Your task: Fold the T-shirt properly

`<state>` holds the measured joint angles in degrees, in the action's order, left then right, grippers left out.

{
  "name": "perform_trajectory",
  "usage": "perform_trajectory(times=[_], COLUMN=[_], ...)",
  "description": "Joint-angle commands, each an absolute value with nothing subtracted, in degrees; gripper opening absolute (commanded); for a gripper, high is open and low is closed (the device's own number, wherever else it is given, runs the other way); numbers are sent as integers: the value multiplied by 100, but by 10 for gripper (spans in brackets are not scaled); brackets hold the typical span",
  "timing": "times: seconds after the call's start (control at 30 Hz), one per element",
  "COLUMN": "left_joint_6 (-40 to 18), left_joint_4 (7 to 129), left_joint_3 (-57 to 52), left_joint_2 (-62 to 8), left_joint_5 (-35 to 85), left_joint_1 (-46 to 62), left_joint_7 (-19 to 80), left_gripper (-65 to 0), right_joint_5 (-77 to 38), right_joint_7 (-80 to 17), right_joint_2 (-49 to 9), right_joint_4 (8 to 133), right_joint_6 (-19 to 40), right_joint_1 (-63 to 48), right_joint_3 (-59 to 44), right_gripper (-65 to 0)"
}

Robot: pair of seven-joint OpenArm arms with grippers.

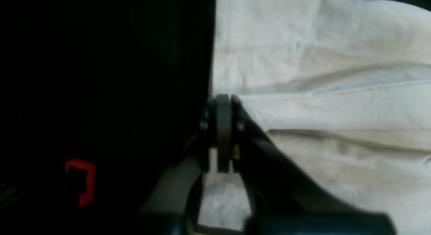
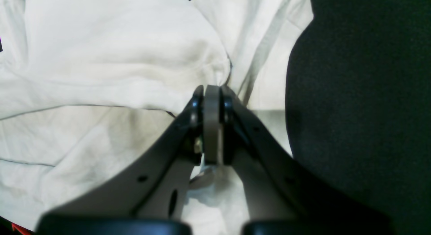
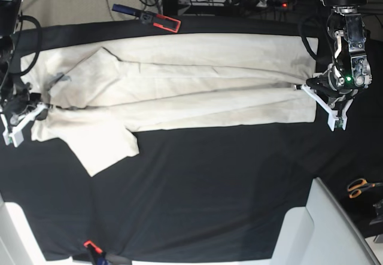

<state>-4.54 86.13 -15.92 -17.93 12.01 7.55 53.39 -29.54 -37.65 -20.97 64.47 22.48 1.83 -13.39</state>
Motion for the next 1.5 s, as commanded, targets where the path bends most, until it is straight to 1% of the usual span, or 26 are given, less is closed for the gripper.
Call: perform_trajectory(times=[0.0,0.23,0.5,0.57,0.6,0.63,0.67,0.8,0.83,0.87,0.9,0.97,1.07,1.13,1.17,1.2,1.27,1.37,1.47], left_joint_6=[-426,-426,-426,-426,-426,-426,-426,-426,-426,-426,-426,-426,-426,-426,-426,-426,-426,-426,-426], left_joint_4=[8699,8910,8822,8831,8831,8831,8831,8831,8831,8831,8831,8831,8831,8831,8822,8822,8822,8822,8822], left_joint_3=[-1613,-1613,-1613,-1613,-1613,-1613,-1613,-1613,-1613,-1613,-1613,-1613,-1613,-1613,-1613,-1613,-1613,-1613,-1613], left_joint_2=[-1868,-1789,-1789,-1789,-1789,-1789,-1789,-1789,-1789,-1798,-1798,-1798,-1798,-1798,-1798,-1798,-1798,-1798,-1798], left_joint_5=[1165,1165,1165,1165,1165,1165,1165,1165,1165,1165,1165,1165,1165,1165,1165,1165,1165,1165,1165], left_joint_1=[699,708,725,743,743,743,752,752,743,743,743,743,743,743,734,734,734,725,743], left_joint_7=[5270,5314,5297,5297,5297,5297,5297,5297,5297,5297,5297,5297,5297,5297,5297,5297,5297,5297,5297], left_gripper=[-650,-650,-650,-650,-650,-650,-650,-650,-650,-650,-650,-650,-650,-650,-650,-650,-650,-650,-650], right_joint_5=[-3011,-3011,-3029,-3037,-3046,-3046,-3029,-3029,-3037,-3037,-3037,-3029,-3020,-3011,-3011,-3011,-3011,-3011,-3011], right_joint_7=[-3679,-3688,-3688,-3705,-3714,-3714,-3723,-4022,-4048,-4057,-4048,-3996,-3705,-3653,-3679,-3732,-3820,-3688,-3292], right_joint_2=[-2220,-2211,-2202,-2202,-2185,-2132,-2070,-1991,-1991,-1982,-1947,-1912,-1895,-1947,-2062,-2114,-2167,-2158,-2132], right_joint_4=[6527,6527,6527,6527,6527,6527,6536,6571,6571,6571,6571,6774,7556,7960,8013,7943,7380,6070,4778], right_joint_6=[2264,2264,2246,2026,1895,1771,1710,1684,1684,1684,1684,1684,1719,1833,1903,1947,1991,2088,2360], right_joint_1=[259,251,171,171,163,163,163,163,163,163,163,163,-48,31,277,523,1068,1965,2695], right_joint_3=[-1376,-1376,-1385,-1473,-1560,-1675,-1780,-2149,-2185,-2211,-2229,-2229,-2185,-1780,-1499,-1244,-778,-295,136], right_gripper=[-650,-650,-648,-645,-633,-603,-563,-365,-326,-300,-291,-296,-296,-293,-293,-293,-293,-293,-293])
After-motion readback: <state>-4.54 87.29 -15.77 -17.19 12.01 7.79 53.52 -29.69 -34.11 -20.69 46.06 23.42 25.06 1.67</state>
